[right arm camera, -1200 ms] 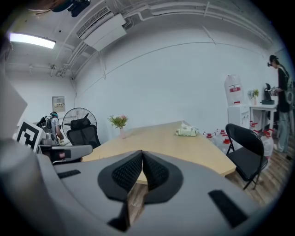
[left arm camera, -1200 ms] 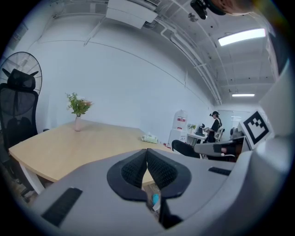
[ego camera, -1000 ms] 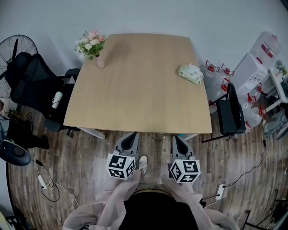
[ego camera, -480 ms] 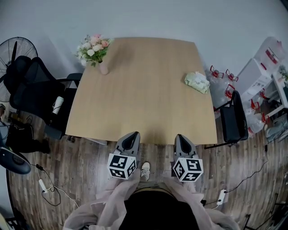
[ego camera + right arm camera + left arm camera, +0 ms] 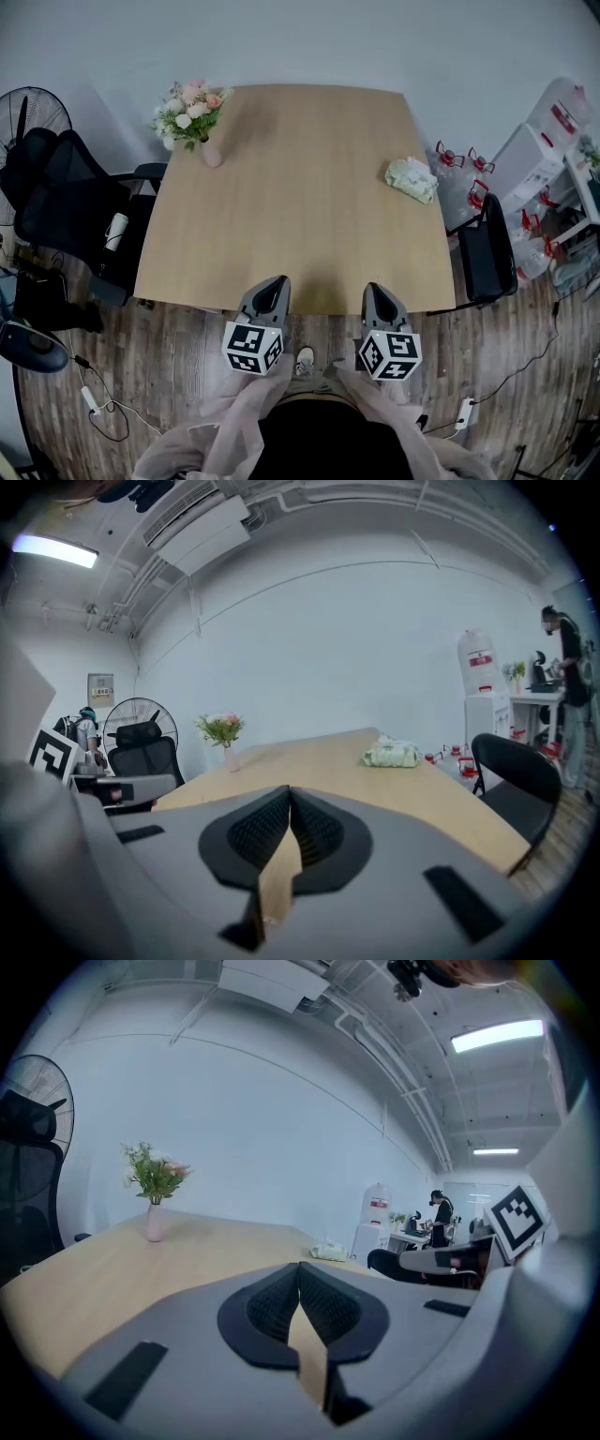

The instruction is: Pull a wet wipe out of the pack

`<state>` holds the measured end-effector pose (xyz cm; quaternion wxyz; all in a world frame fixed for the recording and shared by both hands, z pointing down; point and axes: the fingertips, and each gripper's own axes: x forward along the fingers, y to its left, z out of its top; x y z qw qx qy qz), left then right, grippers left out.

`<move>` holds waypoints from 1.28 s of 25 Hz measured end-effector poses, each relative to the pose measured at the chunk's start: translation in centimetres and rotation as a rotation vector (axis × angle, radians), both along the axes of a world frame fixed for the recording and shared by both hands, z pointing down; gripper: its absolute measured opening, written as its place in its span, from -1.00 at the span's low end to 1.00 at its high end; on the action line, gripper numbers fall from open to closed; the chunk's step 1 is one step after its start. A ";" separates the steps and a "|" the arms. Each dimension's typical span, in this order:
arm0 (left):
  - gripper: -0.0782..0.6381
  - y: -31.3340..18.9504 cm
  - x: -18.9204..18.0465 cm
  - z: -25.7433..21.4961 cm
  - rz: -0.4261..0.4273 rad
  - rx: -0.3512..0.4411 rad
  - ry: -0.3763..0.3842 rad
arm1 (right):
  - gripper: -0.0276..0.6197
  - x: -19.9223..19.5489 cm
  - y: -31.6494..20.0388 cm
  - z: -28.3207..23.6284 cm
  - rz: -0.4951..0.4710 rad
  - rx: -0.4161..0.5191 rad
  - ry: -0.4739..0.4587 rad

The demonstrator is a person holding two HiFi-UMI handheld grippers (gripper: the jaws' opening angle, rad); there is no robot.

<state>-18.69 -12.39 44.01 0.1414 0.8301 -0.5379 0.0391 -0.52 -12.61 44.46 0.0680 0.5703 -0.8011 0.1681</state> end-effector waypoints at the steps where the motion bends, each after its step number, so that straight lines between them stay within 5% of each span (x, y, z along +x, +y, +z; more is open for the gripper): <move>1: -0.75 -0.1 0.1 0.1 0.005 -0.002 0.000 | -0.88 0.0 0.0 0.2 0.004 -0.004 0.002; 20: -0.75 -3.1 2.6 0.6 0.077 -0.029 -0.002 | -0.88 2.0 -3.3 0.6 0.059 -0.034 0.000; 32: -0.75 -8.0 7.8 1.8 0.160 -0.066 -0.007 | -0.88 5.4 -7.3 1.8 0.077 -0.077 0.009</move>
